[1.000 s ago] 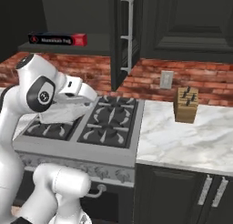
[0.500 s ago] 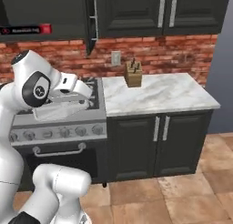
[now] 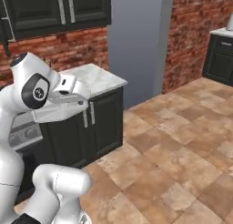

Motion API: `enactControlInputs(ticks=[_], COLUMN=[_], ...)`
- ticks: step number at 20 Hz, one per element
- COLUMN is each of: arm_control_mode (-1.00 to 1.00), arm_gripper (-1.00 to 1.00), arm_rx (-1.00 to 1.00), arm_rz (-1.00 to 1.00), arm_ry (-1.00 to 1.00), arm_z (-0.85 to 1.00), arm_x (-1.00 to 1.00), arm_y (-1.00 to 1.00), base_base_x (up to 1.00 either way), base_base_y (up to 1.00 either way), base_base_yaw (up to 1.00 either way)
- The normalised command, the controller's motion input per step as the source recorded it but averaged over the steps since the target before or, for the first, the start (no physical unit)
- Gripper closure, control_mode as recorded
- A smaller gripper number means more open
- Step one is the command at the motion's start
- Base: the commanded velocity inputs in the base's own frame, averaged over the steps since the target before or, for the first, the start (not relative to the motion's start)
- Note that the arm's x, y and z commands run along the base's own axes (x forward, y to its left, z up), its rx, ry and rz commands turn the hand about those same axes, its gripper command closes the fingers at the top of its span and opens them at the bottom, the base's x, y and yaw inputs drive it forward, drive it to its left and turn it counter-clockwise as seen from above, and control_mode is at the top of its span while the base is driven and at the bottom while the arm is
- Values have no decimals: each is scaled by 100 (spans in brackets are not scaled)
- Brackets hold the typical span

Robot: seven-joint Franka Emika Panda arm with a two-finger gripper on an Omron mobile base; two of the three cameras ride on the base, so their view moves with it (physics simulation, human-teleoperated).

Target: Retrieve the tupperware and aluminum foil from the cabinet and place them on the dining counter near the plate with onion and eggplant to prepare for storing leftovers.

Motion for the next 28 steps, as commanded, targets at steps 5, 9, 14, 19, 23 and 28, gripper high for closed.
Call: enactControlInputs(ticks=[5,9,14,19,23,28], arm_control_mode=[100,100,100,100,100,100], arm_gripper=[100,100,100,100,100,100], arm_rx=[0,0,0,0,0,0], arm_rz=[0,0,0,0,0,0], arm_ry=[0,0,0,0,0,0], arm_z=[0,0,0,0,0,0], arm_x=[0,0,0,0,0,0], arm_y=[0,0,0,0,0,0], base_base_x=[0,0,0,16,24,42], base_base_y=[-35,-24,-21,-6,0,26], base_base_yaw=[-85,-88,-89,-82,-81,-74])
